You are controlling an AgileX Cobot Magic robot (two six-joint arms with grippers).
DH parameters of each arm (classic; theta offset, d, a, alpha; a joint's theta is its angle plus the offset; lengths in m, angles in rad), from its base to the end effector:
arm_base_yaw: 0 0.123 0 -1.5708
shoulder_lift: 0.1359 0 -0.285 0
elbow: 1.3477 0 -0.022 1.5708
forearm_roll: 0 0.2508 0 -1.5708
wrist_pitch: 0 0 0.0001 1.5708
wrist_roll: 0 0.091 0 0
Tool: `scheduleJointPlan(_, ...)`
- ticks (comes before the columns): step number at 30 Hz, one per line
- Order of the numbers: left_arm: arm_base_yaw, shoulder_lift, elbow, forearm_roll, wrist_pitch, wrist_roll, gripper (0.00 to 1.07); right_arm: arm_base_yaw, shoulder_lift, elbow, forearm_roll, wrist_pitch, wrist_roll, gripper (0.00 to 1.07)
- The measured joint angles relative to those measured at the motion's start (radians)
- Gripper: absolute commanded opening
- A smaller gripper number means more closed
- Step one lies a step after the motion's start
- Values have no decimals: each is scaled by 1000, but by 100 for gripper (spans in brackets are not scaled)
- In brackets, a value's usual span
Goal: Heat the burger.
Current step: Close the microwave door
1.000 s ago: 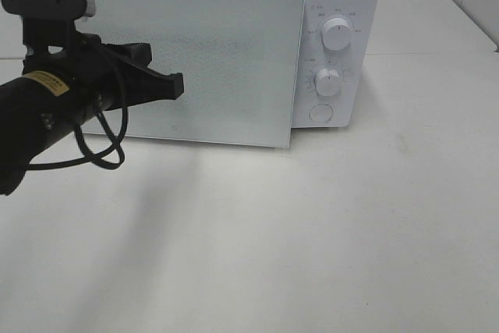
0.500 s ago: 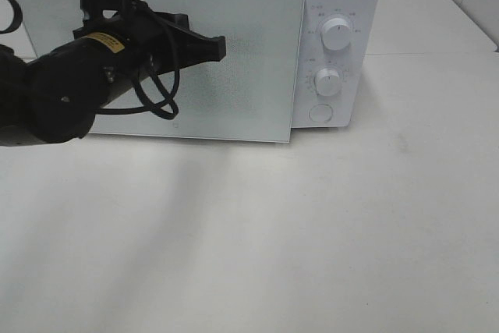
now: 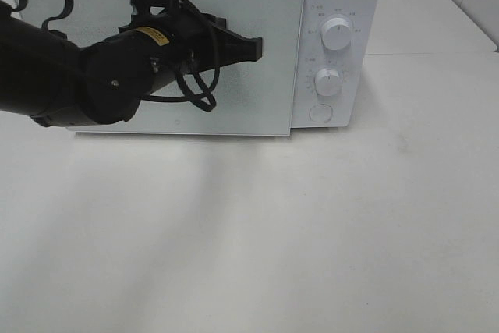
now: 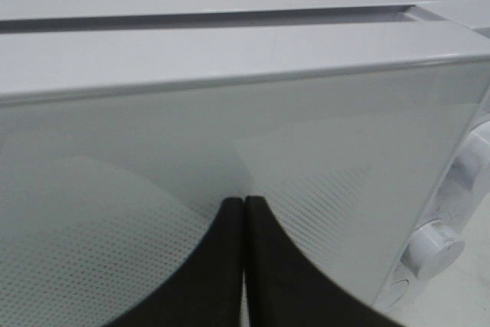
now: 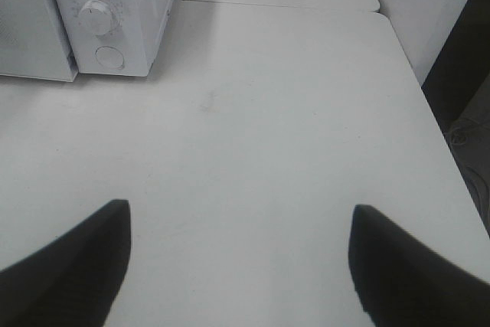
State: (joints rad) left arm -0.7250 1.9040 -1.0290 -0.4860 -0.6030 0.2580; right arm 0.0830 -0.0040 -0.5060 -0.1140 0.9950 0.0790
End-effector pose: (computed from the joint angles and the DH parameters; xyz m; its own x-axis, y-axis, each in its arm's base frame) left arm 0.3203 -0.2516 0.1939 -0.2444 0.0209 -0.9695 0.4146 0.9060 -0.0850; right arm -0.0032 -0.0090 0.2848 -0.3832 -0.0152 -0.9235 0.0117 0.9997 -0.0213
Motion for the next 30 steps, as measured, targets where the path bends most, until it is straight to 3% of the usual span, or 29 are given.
scheduleJointPlan(21,30,57,-112,39,125,11,0,0,0,0,0,0,0,76)
scheduleJointPlan(30,63,7,-118,35,300,11,0,0,0,0,0,0,0,76)
